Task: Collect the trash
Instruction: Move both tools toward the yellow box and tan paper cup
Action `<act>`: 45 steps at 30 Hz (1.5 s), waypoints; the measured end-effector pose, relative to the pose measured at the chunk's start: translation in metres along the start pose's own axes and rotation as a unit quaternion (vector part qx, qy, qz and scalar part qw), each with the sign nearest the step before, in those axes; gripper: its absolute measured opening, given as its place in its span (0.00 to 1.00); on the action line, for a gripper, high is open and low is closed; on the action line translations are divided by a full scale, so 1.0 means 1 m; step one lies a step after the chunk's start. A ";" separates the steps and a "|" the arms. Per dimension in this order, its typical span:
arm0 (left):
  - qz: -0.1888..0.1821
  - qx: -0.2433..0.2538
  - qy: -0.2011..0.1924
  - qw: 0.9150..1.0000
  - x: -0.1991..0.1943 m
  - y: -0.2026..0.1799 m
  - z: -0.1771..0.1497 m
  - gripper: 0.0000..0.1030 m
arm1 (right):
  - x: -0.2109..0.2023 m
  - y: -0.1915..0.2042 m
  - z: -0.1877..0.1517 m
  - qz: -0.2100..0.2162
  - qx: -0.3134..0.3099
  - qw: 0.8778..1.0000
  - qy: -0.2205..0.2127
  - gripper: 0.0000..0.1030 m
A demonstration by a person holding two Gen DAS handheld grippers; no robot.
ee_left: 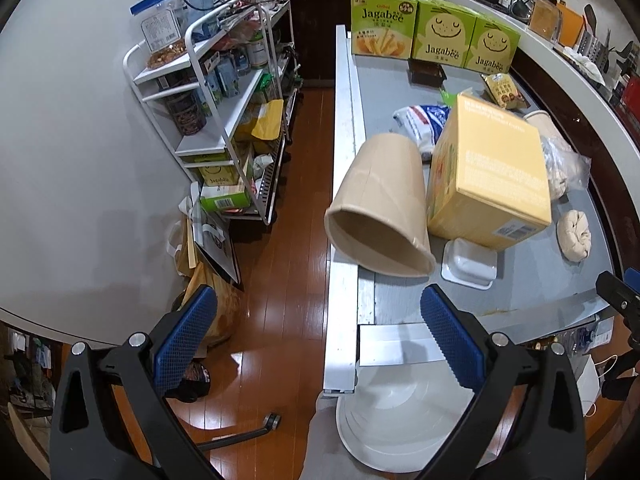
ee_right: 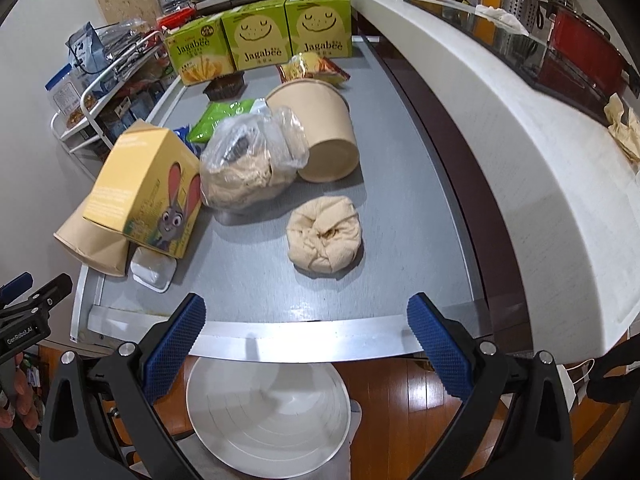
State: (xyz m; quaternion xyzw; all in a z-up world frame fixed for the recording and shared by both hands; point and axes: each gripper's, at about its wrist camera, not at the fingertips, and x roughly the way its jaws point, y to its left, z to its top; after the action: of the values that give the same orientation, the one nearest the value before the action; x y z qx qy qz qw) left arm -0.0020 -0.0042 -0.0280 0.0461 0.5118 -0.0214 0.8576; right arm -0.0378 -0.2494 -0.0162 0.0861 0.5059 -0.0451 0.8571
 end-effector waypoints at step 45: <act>-0.006 0.004 -0.004 1.000 -0.002 0.002 0.005 0.99 | 0.000 0.003 0.018 -0.003 -0.005 1.000 -0.006 0.96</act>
State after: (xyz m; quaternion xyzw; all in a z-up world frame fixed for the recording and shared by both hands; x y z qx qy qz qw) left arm 0.0015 -0.0031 -0.0234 0.0462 0.5090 -0.0288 0.8590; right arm -0.0219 -0.2502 -0.0069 0.0802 0.5013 -0.0458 0.8603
